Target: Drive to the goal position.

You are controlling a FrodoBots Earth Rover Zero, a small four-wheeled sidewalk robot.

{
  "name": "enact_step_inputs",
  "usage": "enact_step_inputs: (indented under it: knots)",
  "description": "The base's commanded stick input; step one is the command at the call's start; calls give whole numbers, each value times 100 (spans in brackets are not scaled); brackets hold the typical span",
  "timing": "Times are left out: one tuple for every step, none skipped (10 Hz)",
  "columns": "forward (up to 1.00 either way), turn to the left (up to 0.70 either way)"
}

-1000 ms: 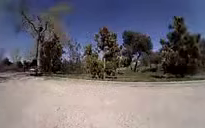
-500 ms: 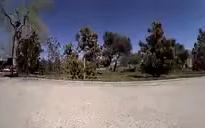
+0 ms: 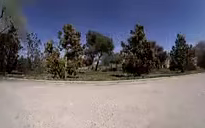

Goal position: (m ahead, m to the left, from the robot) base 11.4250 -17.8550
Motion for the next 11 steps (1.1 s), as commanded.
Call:
enact_step_inputs:
  knots:
    - [0,-85]
    - [0,-85]
    - [0,-85]
    - [0,-85]
    - [0,-85]
    - [0,-85]
    - [0,-85]
    - [0,-85]
    - [0,-85]
    - [0,-85]
    - [0,-85]
